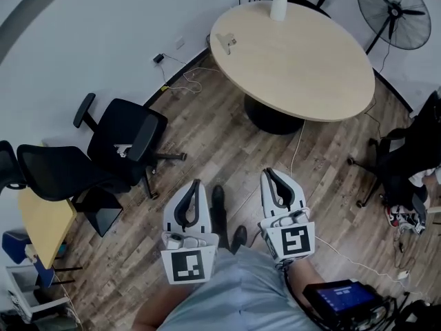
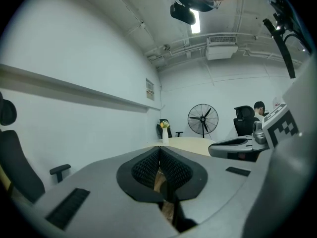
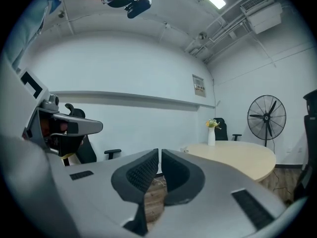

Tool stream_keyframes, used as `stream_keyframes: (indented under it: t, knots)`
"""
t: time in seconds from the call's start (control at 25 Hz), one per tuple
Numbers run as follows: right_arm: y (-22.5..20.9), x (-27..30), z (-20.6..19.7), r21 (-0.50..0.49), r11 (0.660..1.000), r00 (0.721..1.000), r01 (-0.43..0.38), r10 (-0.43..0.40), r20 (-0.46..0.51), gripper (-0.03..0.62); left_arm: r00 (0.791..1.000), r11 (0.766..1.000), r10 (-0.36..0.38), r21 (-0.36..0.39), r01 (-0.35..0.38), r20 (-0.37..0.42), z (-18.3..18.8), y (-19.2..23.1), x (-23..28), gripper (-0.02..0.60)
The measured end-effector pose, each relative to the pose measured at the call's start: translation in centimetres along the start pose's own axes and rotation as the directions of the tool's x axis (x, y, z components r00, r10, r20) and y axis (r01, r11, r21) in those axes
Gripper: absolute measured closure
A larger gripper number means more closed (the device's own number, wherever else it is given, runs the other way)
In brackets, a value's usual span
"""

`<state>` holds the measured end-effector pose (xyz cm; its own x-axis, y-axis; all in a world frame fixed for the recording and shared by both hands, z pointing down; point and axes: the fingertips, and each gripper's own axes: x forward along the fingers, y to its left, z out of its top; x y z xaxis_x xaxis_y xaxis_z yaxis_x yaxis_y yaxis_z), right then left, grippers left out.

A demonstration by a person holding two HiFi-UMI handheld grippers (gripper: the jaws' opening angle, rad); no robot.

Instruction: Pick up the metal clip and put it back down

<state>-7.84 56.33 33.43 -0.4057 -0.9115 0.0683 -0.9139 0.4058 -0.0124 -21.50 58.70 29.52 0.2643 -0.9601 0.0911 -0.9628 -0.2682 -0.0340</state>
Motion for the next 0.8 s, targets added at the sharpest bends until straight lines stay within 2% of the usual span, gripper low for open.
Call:
stream_keyframes:
  t: [0.24, 0.4, 0.56, 0.8]
  knots:
    - [-1.4, 7.5, -2.8, 0.021, 1.000, 0.995, -0.006, 0.008, -0.099, 0.543, 0.999, 1.000, -0.008, -0.025, 0.007, -0.050, -1.5, 3.8, 7.9, 0.561]
    - [-2.3, 13.4, -3.9, 0.035, 0.999, 0.992, -0.009, 0.014, -0.128, 0.543, 0.997, 0.999, -0.018, -0.033, 0.015, -0.081, -2.3, 6.5, 13.2, 0.561]
    - [-3.2, 19.7, -3.2, 0.040, 0.999, 0.990, -0.004, 0.010, -0.137, 0.543, 0.996, 0.999, -0.022, -0.025, 0.020, -0.084, -1.5, 10.2, 18.3, 0.561]
    - [-3.8, 27.6, 0.4, 0.021, 1.000, 0.995, 0.004, -0.002, -0.098, 0.543, 0.999, 0.999, -0.029, -0.022, 0.028, -0.041, 1.6, 15.0, 24.7, 0.562]
